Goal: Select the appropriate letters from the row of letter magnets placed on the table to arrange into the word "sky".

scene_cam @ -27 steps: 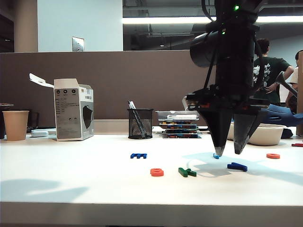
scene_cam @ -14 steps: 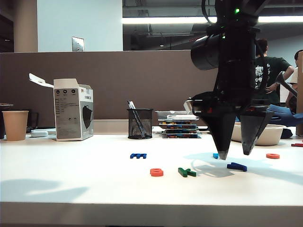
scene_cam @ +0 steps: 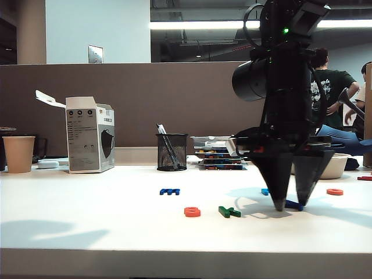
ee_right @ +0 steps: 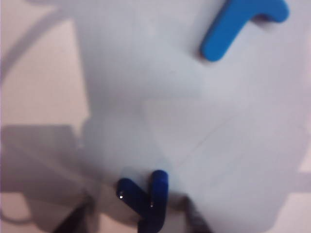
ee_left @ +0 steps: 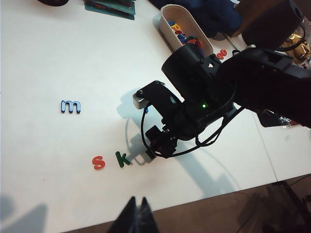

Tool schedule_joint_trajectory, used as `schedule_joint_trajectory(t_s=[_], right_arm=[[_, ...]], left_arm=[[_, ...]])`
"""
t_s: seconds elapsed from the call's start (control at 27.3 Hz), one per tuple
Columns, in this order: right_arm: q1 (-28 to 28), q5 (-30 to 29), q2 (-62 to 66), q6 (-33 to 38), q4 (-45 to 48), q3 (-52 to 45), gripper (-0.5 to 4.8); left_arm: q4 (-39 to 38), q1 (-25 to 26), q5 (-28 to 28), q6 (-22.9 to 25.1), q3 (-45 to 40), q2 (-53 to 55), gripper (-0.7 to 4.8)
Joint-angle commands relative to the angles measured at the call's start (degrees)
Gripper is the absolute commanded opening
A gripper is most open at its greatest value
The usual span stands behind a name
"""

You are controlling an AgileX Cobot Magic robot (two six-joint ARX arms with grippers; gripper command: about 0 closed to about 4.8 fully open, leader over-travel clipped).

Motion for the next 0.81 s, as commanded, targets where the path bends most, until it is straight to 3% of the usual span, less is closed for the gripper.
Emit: schedule_joint_trajectory(t_s=[0.04, 0.11, 0.18, 0.33, 0.44, 0.7, 0.81], right_arm=[[0.1, 0.5, 0.6, -0.1, 0.7, -0.7, 2.20], [0.1, 0.5, 0.6, -0.1, 0.9, -0.7, 1.99], [0.1, 0.5, 0.6, 0.0, 0.9, -0.7, 1.40], [0.1, 0.5, 0.6, 1.6, 0.8, -0.7, 1.29], [0.1, 0.5, 0.6, 2.4, 0.5, -0.7, 0.72], [0.1, 0.5, 0.6, 4.4, 0.1, -0.7, 0.70], [0.2, 0.3, 0.6, 4.7, -0.2, -0.7, 0.39]], left_arm=[[0.4, 0.0, -0.4, 0.2, 0.2, -0.1, -0.05], [0.4, 0.0, -0.4, 0.2, 0.2, -0.1, -0.05], [0.4, 0.0, -0.4, 0.2, 0.2, -0.1, -0.05], [0.4, 0.0, -0.4, 0.2, 0.2, -0.1, -0.05], [0.4, 0.0, -0.4, 0.2, 0.2, -0.1, -0.05], [0.4, 0.0, -0.4, 0.2, 0.2, -0.1, -0.05], [0.4, 0.0, -0.4, 0.2, 0.2, -0.1, -0.05]])
